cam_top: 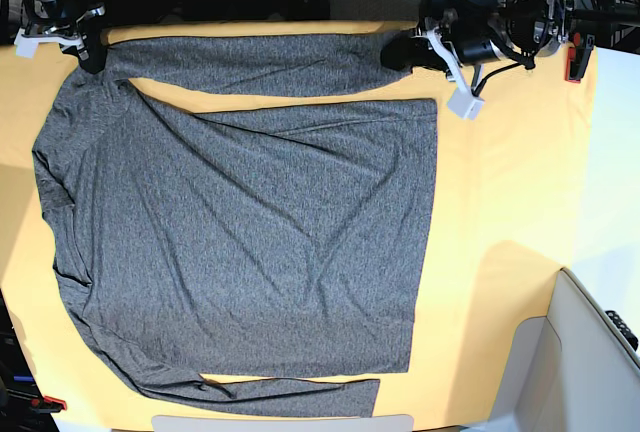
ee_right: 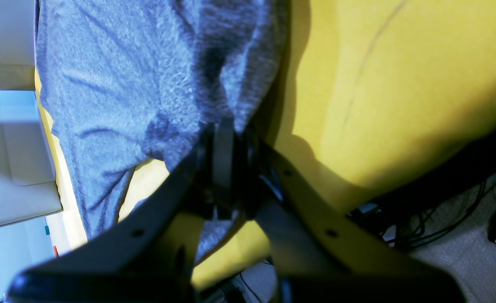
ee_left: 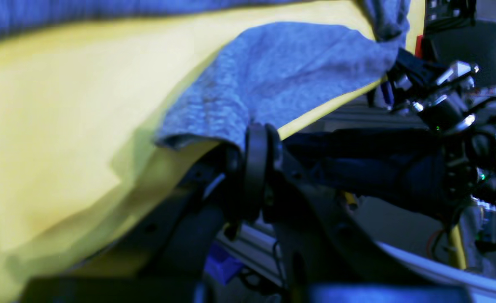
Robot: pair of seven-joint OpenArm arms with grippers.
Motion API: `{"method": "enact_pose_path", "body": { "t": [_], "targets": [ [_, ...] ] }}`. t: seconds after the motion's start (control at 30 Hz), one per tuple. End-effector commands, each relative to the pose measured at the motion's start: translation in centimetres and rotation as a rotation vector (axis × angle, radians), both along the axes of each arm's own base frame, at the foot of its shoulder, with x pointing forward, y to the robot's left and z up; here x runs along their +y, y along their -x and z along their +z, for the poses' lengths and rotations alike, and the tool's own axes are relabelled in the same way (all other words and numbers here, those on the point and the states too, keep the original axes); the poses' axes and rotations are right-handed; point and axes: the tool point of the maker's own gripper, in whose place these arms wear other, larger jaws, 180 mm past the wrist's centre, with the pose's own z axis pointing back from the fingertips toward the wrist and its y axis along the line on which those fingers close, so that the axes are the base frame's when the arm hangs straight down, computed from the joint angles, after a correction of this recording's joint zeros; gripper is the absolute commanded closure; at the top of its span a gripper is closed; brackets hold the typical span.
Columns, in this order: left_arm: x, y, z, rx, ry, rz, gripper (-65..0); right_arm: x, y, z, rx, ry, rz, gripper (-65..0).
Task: Fold the T-shirt properly
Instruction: 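Drag the shirt edge further, spreading the sleeve under the body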
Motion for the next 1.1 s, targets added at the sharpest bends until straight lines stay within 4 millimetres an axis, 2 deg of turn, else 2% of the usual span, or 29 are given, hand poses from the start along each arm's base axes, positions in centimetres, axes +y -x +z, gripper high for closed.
{"method": "enact_pose_path", "body": {
  "t": [0.0, 0.2, 0.6, 0.8, 0.93, 1.07],
  "targets": [
    [0.1, -0.3, 1.0, -0.035, 0.001, -0.014, -0.4, -0.7, 0.4, -0.1, 0.030, 0.028, -0.009, -0.6],
    [0.4, -1.0, 2.1, -0.082, -0.024, -0.040, -0.4, -1.1, -0.8, 0.7, -0.002, 0.041, -0.003, -0.6],
    [0.0, -4.9, 5.0, -0.220, -0.022, -0.054, -0.4, -1.1, -4.8, 2.9, -0.110, 0.049, 0.001, -0.6],
    [0.0, -6.6, 6.3, -0.277, -0.021, -0.057, -0.4, 0.5, -8.3, 4.9, -0.189, 0.052, 0.056, -0.6],
    [-0.2, -6.8, 6.4, -0.284, -0.020, -0.064, -0.4, 1.4, -9.7, 5.4, -0.215, 0.044, 0.085, -0.6],
    [0.0, -7.4, 6.7, -0.300, -0.026, -0.059, -0.4, 1.4, -10.7, 6.1, -0.243, 0.044, 0.084, -0.6]
  ]
}}
